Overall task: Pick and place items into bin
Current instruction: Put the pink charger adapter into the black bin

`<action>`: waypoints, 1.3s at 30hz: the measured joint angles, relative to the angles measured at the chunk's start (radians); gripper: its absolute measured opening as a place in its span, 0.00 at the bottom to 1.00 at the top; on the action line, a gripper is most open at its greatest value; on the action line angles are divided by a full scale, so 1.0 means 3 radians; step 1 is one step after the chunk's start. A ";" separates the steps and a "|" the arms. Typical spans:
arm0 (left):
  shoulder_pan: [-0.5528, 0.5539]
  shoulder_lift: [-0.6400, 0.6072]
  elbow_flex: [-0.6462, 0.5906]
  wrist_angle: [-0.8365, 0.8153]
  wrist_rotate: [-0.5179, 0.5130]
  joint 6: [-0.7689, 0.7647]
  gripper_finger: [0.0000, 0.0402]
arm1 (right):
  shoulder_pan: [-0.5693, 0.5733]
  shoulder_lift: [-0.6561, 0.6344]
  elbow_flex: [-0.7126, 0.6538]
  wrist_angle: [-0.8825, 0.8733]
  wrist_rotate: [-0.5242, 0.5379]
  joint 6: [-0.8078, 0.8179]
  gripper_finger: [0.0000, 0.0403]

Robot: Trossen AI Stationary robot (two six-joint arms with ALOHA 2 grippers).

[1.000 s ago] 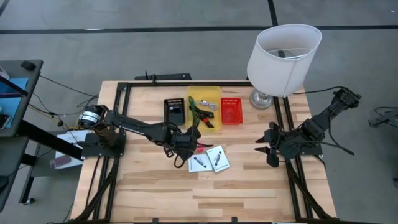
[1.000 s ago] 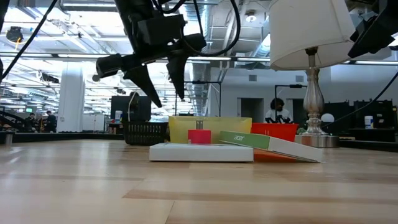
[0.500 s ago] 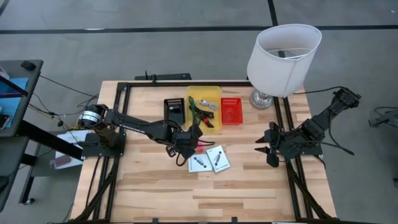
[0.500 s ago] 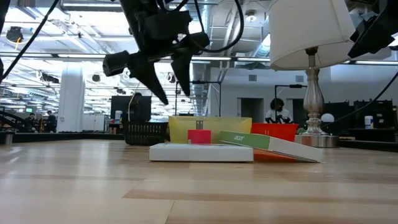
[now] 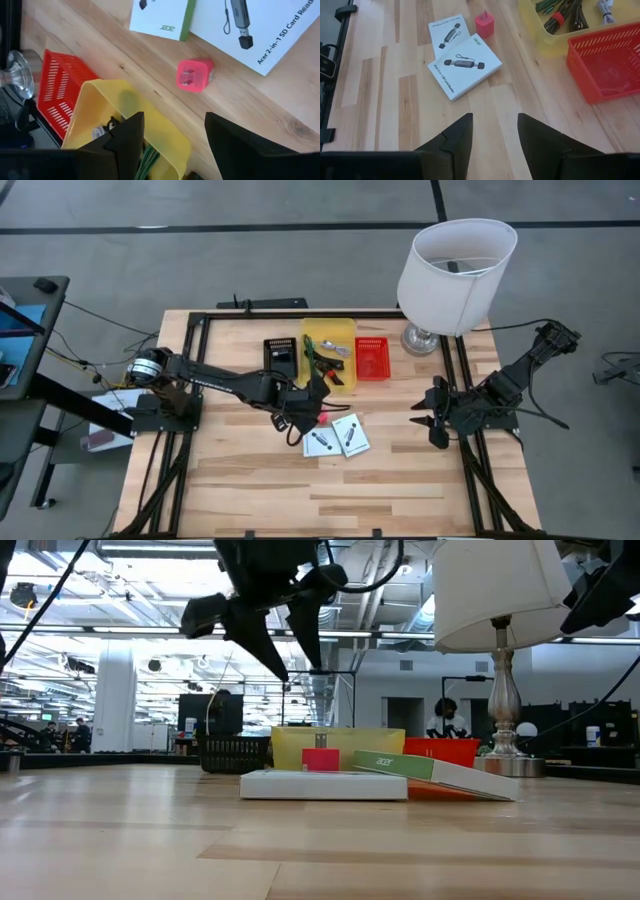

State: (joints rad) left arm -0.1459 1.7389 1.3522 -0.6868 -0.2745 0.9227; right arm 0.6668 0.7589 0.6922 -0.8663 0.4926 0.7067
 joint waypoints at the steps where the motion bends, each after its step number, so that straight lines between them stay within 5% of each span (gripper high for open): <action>1: 0.0000 0.0038 0.0064 -0.0041 -0.0009 -0.0015 0.51 | 0.0001 0.0001 0.0000 -0.0007 0.0000 0.0000 0.38; 10: 0.0015 0.0652 0.0930 -0.0807 -0.0030 -0.0051 0.51 | 0.0001 0.0003 -0.0003 -0.0080 -0.0001 -0.0001 0.37; 26: 0.0124 0.0727 0.0953 -0.0756 0.0252 -0.0229 0.51 | 0.0001 0.0001 -0.0003 -0.0195 -0.0080 -0.0025 0.37; 39: 0.0090 0.0759 0.0955 -0.0594 0.0117 -0.0021 0.51 | 0.0001 0.0001 -0.0003 -0.0233 -0.0080 -0.0029 0.37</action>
State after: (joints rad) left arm -0.1188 1.9667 1.6386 -0.8650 -0.2395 0.9164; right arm 0.6670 0.7593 0.6914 -0.9361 0.4686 0.6979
